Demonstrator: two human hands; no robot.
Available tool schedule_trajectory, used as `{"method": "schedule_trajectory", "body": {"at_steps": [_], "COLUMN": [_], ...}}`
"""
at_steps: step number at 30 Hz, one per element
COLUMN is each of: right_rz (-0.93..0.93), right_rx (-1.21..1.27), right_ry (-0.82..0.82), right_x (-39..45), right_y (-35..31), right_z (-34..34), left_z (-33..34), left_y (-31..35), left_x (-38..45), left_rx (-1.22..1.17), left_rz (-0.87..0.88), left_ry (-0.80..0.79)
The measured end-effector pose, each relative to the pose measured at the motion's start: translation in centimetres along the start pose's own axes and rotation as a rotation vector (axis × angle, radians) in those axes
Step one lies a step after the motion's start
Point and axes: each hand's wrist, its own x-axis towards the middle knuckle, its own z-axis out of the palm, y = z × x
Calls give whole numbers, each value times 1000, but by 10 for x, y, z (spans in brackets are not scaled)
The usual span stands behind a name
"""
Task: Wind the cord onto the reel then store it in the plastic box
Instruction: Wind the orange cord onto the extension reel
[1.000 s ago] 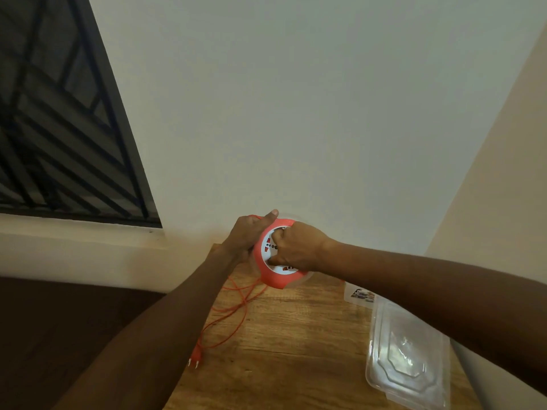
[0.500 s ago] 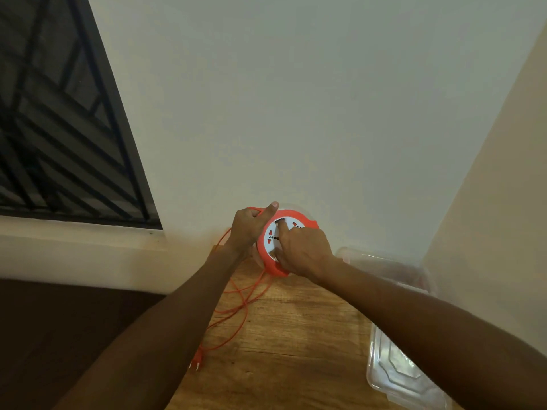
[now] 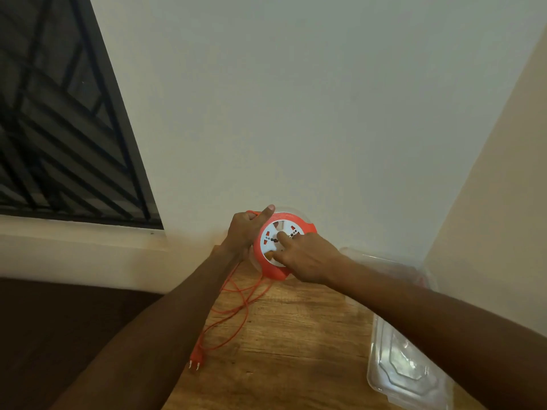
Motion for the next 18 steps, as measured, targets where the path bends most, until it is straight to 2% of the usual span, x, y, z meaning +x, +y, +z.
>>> {"method": "schedule_trajectory", "body": {"at_steps": [4,18], "right_rz": [-140,-253], "right_rx": [-68,-281], "right_ry": [-57,-222], "right_x": [-10,12], "right_y": [18,21], "right_z": [-6,-44], "left_z": [-5,-4], "left_y": [3,-3], "left_x": [-1,-2], "left_rx": [1,-7], "left_rz": [-16,-52], "left_ry": [-27,-114]}}
